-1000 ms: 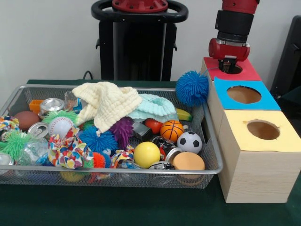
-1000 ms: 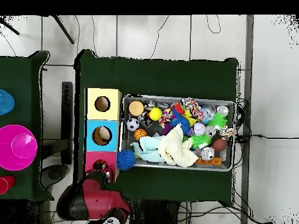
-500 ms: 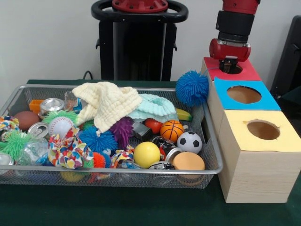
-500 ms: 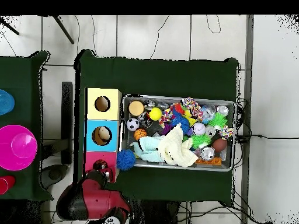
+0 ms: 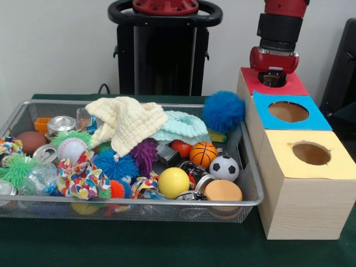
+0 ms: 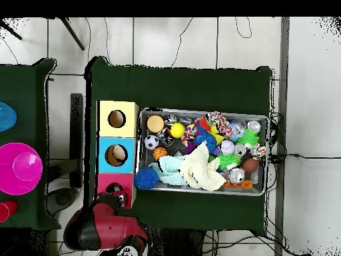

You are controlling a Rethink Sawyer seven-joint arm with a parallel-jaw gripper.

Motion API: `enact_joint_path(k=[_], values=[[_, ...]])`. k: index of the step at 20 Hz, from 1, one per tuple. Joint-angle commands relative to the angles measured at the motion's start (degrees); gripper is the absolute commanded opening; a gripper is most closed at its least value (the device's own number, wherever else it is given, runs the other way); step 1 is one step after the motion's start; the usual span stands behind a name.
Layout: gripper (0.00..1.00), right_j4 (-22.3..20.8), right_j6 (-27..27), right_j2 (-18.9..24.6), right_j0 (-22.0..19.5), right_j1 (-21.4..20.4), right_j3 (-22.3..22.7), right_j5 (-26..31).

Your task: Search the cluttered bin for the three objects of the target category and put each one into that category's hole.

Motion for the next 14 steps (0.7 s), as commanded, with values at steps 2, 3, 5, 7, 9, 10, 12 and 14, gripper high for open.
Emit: enact_joint_path(k=[2,3,5,7,9,10,12,14], values=[[1.0,2.2,15.9,5.3,-1.9,3.0,1.0,-0.7],[1.0,2.1,15.5,5.0,-2.0,2.9,0.9,-0.5],[1.0,1.7,15.1,4.7,-2.2,2.9,0.9,-0.6],[1.0,1.4,15.0,4.6,-2.5,2.8,1.3,-0.7],[1.0,1.2,14.7,4.4,-2.8,2.6,0.8,-0.9],[1.0,1.6,14.3,3.6,-2.6,2.1,0.5,0.1],[1.0,1.9,13.8,2.8,-2.5,1.2,0.5,1.5],[1.0,1.9,13.7,2.5,-2.4,1.1,0.4,1.5]])
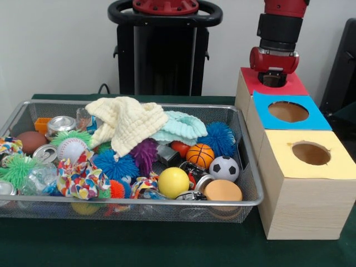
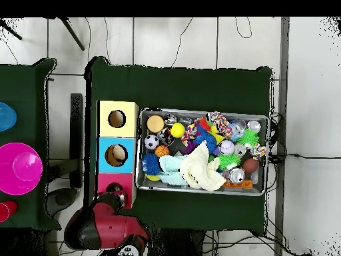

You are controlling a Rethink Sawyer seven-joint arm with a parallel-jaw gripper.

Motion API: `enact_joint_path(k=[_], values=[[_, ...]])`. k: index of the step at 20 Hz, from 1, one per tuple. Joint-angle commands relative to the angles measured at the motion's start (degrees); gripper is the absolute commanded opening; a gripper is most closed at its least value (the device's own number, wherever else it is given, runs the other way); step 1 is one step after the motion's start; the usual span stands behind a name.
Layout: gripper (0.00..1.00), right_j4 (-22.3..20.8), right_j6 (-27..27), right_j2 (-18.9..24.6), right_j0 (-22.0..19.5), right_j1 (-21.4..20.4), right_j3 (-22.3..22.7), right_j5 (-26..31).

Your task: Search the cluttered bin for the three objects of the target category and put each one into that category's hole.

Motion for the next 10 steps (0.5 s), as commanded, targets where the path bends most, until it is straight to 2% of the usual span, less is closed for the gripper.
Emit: enact_joint_path(k=[1,2,3,4,10], values=[[1.0,2.8,14.0,2.4,-1.5,1.3,0.2,2.3],[1.0,2.6,14.2,2.9,-1.9,1.2,0.5,2.4],[1.0,3.2,14.4,2.7,-0.7,1.6,0.1,2.4],[0.0,3.2,14.2,2.5,-0.5,1.6,0.0,2.4],[0.0,3.5,13.7,2.0,0.5,1.9,-0.8,3.0]])
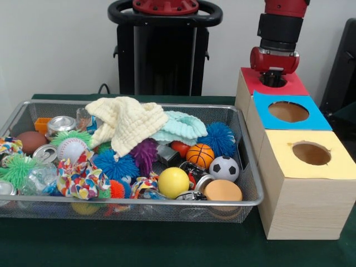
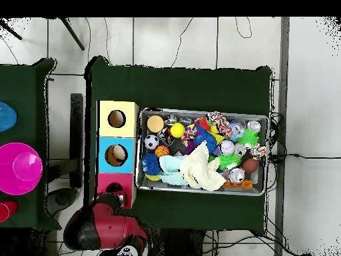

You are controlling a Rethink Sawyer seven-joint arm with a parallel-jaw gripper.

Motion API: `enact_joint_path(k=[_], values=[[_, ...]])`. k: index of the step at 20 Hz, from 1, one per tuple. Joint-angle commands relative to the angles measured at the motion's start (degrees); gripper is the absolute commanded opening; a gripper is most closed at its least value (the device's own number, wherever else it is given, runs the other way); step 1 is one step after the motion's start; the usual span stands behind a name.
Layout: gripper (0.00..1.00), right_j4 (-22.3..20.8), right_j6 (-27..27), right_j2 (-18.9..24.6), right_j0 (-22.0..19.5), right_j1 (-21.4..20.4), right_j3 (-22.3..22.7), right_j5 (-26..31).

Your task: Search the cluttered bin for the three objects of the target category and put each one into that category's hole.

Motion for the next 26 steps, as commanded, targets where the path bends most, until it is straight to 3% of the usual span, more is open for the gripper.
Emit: enact_joint_path(k=[1,6,9,17,26], values=[[0.0,3.6,13.5,1.7,0.5,1.9,-1.1,3.2],[0.0,4.2,13.8,1.8,0.8,2.1,-1.1,4.2],[0.0,5.0,13.3,0.7,1.4,-0.8,-1.7,8.1],[0.0,4.3,10.2,-7.9,5.9,-6.2,-6.0,20.3],[0.0,2.1,9.9,-9.2,5.0,-8.8,-7.6,27.0]])
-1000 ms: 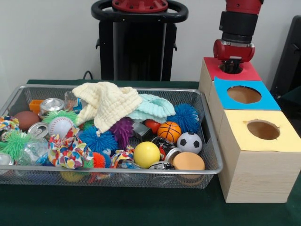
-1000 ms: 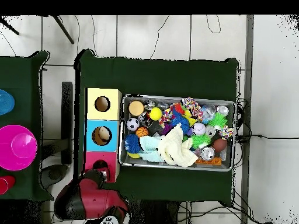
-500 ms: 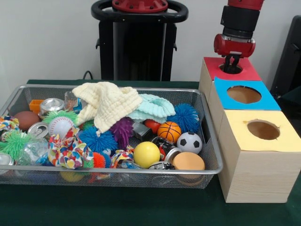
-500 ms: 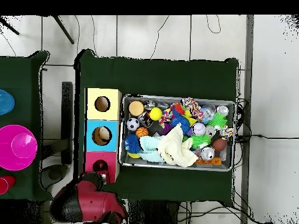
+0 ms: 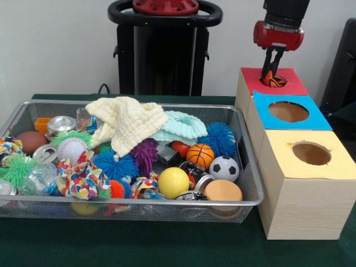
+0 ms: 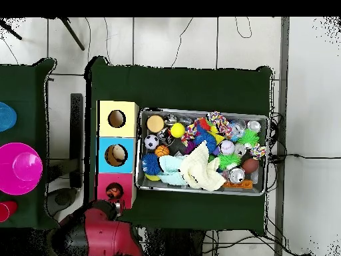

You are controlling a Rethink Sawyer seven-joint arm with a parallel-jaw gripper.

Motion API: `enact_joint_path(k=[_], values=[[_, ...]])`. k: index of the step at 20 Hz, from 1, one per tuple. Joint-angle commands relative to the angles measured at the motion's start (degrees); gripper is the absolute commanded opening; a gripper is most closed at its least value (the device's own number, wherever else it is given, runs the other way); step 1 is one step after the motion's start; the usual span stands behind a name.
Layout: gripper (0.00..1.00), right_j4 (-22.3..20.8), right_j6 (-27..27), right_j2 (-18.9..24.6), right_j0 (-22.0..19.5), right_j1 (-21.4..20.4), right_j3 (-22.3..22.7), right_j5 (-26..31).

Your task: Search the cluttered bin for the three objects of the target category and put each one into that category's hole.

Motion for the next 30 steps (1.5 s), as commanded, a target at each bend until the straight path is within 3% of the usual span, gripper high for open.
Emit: enact_joint_path(k=[1,5,8,16,25,30], values=[[0.0,-0.1,9.6,-1.7,-1.5,-2.8,-6.1,10.6],[0.0,-0.8,8.8,-1.8,-2.4,-4.6,-7.0,13.8],[0.0,-0.5,8.7,-0.4,-3.6,-4.9,-6.2,13.0],[0.0,-0.1,9.9,4.4,-5.9,-2.8,-2.1,3.9],[0.0,-0.5,11.5,8.3,-8.3,1.9,-1.1,-4.7],[0.0,0.4,12.3,8.5,-7.8,2.5,-1.2,-4.7]])
